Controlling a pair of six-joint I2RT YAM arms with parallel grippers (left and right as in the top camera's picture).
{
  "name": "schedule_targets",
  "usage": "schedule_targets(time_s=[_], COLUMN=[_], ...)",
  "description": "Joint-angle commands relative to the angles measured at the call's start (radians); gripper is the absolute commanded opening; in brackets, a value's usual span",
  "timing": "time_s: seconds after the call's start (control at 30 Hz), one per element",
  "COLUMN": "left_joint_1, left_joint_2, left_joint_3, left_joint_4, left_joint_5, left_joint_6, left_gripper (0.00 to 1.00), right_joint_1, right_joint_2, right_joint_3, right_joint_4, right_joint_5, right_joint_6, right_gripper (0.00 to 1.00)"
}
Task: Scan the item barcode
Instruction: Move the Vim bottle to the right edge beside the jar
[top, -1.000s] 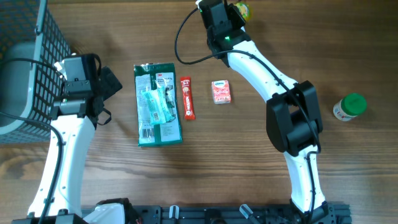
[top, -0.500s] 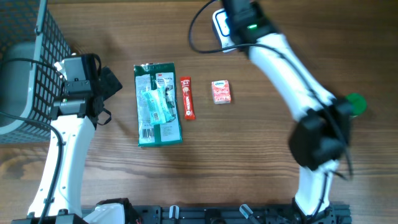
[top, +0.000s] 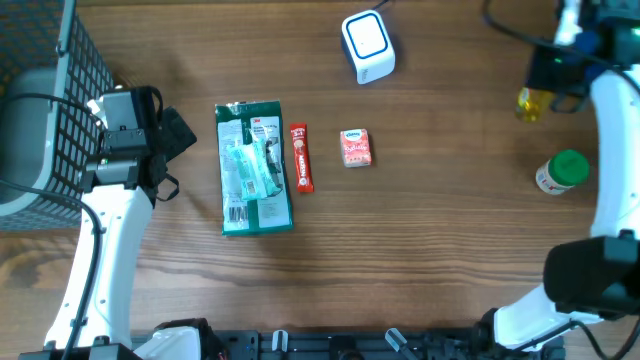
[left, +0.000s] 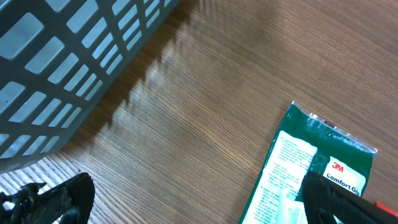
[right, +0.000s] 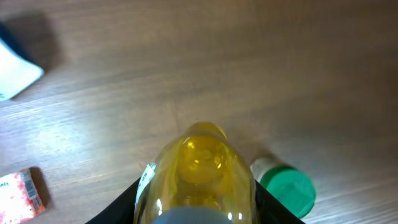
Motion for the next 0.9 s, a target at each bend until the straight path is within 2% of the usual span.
schedule_targets(time_s=[0.0,0.27,0.63,0.87], left_joint_1=[0.006,0.006,0.006,0.006], left_joint_2=[-0.005,-0.005,-0.005,-0.005], left_joint_3=[0.008,0.008,0.008,0.008], left_joint_4=[0.000,0.000,0.000,0.000], left_joint_5=[-0.013,-0.013,-0.013,-0.013], left_joint_6=[0.012,0.012,0.012,0.012], left_gripper=[1.00,1.00,1.00,1.00], right_joint_1=[-0.099,-0.142,-0.142,-0.141], right_joint_2=[0.023,0.023,0.023,0.023], right_joint_3=[-0.089,-0.297,-0.456,-0.465], right_joint_4=[0.046,0.274,0.500,0.517], right_joint_5=[-0.169,-0.195,-0.023,-0.020], right_joint_6=[-0.004,-0.030,0.000,-0.003], right_gripper=[0.05,0.10,0.12,0.27])
